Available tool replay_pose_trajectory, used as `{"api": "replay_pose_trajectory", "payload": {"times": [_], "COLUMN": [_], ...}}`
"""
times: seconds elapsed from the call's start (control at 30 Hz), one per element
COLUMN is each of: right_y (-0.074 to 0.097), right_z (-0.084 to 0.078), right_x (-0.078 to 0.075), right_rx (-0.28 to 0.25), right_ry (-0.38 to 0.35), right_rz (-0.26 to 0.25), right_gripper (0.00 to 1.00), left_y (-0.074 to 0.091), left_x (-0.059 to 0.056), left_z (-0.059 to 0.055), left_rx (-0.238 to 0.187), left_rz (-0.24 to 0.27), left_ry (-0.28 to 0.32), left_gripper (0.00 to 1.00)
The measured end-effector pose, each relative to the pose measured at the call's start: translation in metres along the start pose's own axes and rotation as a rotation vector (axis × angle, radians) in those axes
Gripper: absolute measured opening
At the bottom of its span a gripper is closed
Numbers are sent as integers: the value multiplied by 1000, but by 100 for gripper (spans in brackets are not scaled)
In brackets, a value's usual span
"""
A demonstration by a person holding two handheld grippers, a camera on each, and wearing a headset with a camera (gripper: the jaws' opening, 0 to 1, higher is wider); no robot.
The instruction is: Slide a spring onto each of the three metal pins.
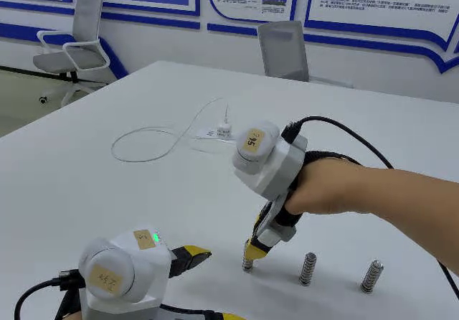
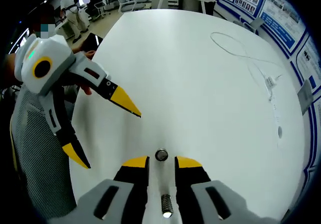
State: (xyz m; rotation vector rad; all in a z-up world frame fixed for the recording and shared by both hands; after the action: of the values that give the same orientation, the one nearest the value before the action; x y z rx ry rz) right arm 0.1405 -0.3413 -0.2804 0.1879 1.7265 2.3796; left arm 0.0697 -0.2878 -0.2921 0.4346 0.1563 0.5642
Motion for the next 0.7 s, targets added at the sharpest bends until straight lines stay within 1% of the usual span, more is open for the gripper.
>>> {"api": "replay_pose_trajectory", "payload": {"times": [0.2, 0.33, 0.47, 0.7], "right_y": [9, 13, 16, 28], "right_z": [-10, -23, -34, -46], "right_x": [-2, 0, -2, -5], "right_rx": [-22, -10, 4, -12], "right_ry": [-14, -7, -13, -34], "right_rz": [-12, -23, -34, -52], "right_gripper": [22, 22, 22, 22], "left_y": [0, -1, -3, -4], "left_x": [3, 2, 0, 0], "left_z": [0, -1, 0, 3], "left_rx": [-2, 2, 4, 3], "left_rz": [7, 4, -1, -1], "left_ry": [7, 6, 2, -3], "left_gripper": [72, 72, 72, 72]}}
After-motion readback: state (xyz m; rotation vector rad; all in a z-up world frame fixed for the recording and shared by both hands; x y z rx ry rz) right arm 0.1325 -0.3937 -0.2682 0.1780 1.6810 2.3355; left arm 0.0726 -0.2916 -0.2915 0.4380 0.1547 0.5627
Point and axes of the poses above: the centre of the closed fingertips' face, and the gripper's own axes: y roughly backward along the fingers, x roughly to its left, z roughly out of its top, the point moved 3 cm from there along y, roughly backward along the fingers, and after that the axes turned 3 degrees about x, right-handed, at the moved point
